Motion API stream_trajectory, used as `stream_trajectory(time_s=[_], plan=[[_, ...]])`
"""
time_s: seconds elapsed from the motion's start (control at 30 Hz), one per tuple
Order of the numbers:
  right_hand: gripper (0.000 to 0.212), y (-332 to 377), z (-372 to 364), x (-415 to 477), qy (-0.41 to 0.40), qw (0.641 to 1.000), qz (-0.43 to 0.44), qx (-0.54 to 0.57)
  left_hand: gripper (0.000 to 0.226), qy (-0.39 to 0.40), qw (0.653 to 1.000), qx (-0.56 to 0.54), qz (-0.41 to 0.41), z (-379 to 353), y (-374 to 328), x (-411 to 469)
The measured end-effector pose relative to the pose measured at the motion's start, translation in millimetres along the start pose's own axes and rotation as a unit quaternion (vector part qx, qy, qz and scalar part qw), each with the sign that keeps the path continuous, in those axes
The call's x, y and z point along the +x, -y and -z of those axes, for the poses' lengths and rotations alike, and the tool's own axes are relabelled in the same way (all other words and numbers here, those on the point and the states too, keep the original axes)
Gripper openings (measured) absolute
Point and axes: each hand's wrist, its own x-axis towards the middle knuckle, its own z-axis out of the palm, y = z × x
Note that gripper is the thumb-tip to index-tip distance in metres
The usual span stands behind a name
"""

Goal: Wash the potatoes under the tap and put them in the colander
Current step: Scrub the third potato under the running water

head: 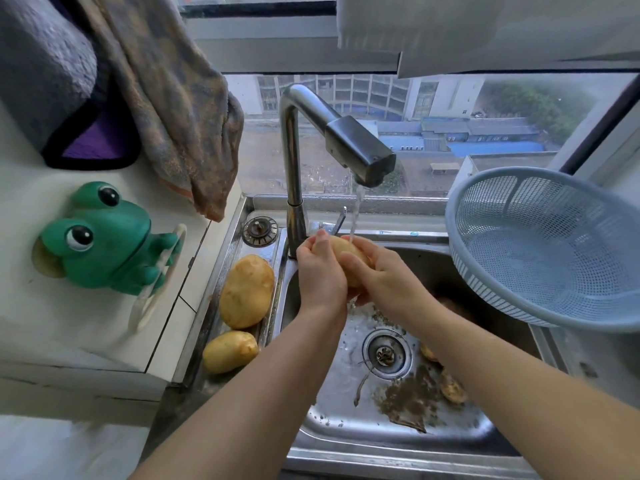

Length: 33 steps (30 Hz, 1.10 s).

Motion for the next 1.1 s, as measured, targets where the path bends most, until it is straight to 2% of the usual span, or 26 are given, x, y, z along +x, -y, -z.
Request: stream_trajectory(time_s=[0.1, 0.17, 0.27, 0.37, 0.47, 0.57, 0.63, 0.73, 0.83, 0.9, 1.0, 1.1], plan=[[0.051, -2.3, 6.0, -0.1, 0.062, 0.997, -0.002, 0.048, 0.036, 0.021, 0.998, -0.058, 0.031, 5.5, -5.9, 2.3], [0.060, -3.8, 10.1, -1.5, 0.096, 0.995, 0.032, 0.010, 0.028, 0.024, 0.988, -0.123, 0.094, 9.0, -11.9, 7.7], [0.059, -8.6, 13.0, -2.0, 0.024, 0.992, 0.086, -0.089, 0.023, 0.065, 0.959, -0.203, 0.188, 8.9, -15.2, 10.9], [0.056, -18.1, 11.1, -2.5, -0.054, 0.991, 0.082, -0.092, 0.029, 0.093, 0.944, -0.253, 0.192, 8.6, -13.0, 14.3], [0.046, -20.1, 3.7, -3.3, -0.086, 0.994, 0.070, -0.013, 0.034, 0.121, 0.970, -0.177, 0.110, 8.6, -4.7, 12.9], [0.029, -13.6, -3.9, 2.8, -0.114, 0.978, 0.011, 0.173, 0.058, 0.159, 0.983, -0.087, 0.019, 4.4, 11.8, 5.5], [0.028, -11.5, -4.6, 8.7, -0.092, 0.970, -0.043, 0.221, 0.063, 0.165, 0.981, -0.096, 0.027, 3.4, 15.6, 3.6], [0.025, -15.3, 2.8, 12.5, -0.014, 0.961, -0.086, 0.262, 0.053, 0.154, 0.972, -0.138, 0.110, 6.7, 12.8, 5.0], [0.026, -18.0, 13.7, 13.0, 0.035, 0.970, -0.088, 0.223, 0.061, 0.151, 0.964, -0.147, 0.160, 11.2, 10.8, 9.2], [0.027, -18.9, 14.4, 13.5, 0.036, 0.982, -0.068, 0.175, 0.064, 0.149, 0.964, -0.135, 0.174, 11.5, 8.9, 6.5], [0.032, -20.4, 6.7, 18.4, -0.004, 0.992, -0.044, 0.120, 0.061, 0.135, 0.972, -0.095, 0.168, 11.7, 10.3, 5.8], [0.035, -21.1, -5.1, 19.7, -0.068, 0.995, -0.028, 0.061, 0.050, 0.136, 0.984, -0.027, 0.109, 8.2, 15.1, -0.5]])
